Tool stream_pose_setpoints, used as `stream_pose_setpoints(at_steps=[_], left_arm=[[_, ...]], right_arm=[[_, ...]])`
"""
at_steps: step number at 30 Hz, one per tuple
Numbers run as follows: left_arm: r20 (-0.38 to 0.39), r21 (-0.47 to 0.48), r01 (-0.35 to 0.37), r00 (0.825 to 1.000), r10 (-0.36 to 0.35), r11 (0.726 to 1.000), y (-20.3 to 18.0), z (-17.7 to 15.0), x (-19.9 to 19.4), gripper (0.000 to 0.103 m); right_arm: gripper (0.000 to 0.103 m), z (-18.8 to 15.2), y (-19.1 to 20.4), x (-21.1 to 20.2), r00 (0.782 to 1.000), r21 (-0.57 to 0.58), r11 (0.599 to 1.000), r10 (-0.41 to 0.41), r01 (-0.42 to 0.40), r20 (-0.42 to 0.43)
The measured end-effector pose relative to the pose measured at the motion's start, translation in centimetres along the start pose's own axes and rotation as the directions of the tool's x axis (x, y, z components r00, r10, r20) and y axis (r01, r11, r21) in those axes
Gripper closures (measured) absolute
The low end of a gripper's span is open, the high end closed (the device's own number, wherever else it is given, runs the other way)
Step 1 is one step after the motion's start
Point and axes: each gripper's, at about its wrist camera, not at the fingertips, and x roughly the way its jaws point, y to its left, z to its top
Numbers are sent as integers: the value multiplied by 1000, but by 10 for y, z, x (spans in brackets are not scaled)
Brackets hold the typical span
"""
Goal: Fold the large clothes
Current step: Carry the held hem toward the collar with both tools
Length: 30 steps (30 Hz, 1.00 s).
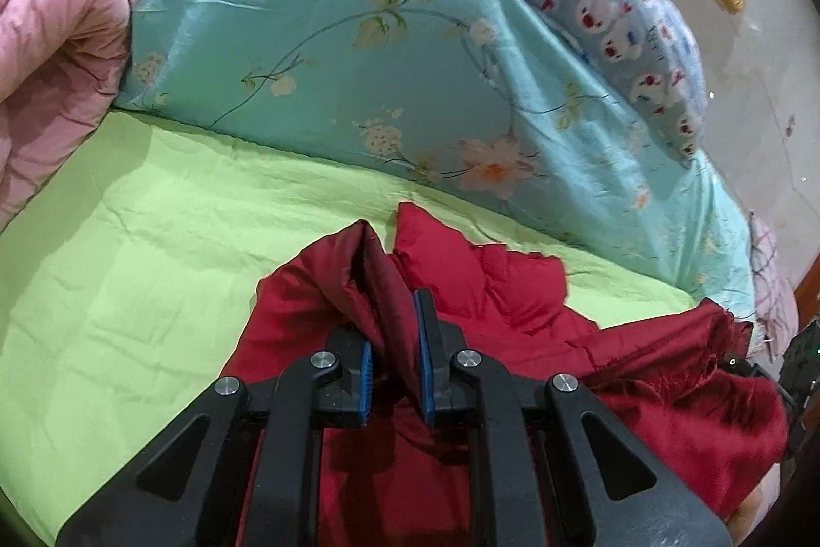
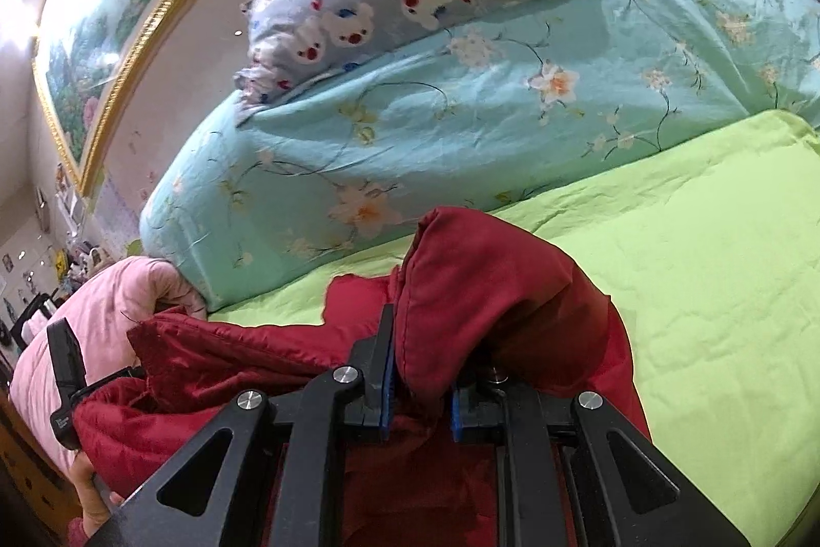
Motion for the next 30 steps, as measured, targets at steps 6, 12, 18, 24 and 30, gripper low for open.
stream_pose_setpoints(at_steps=[6, 12, 18, 24, 30], left_arm=[[-47, 8, -45, 998, 46, 999, 5, 15, 52, 91], [-80, 31, -87, 993, 89, 996, 11, 31, 97, 91], [-91, 24, -114, 989, 116, 993, 19, 41, 132, 91], [-103, 44, -127, 986, 131, 991, 19, 45, 156, 91], [-135, 26, -123, 983, 125, 992, 29, 42, 173, 90]], right_arm=[[89, 12, -30, 56, 997, 57, 997, -56, 59, -50], [89, 23, -45, 104, 992, 73, 992, -92, 98, -88], [89, 39, -48, 138, 987, 46, 990, -129, 134, -100], [89, 38, -60, 168, 977, 54, 983, -167, 175, -130], [88, 33, -75, 188, 965, 70, 972, -209, 222, -160]])
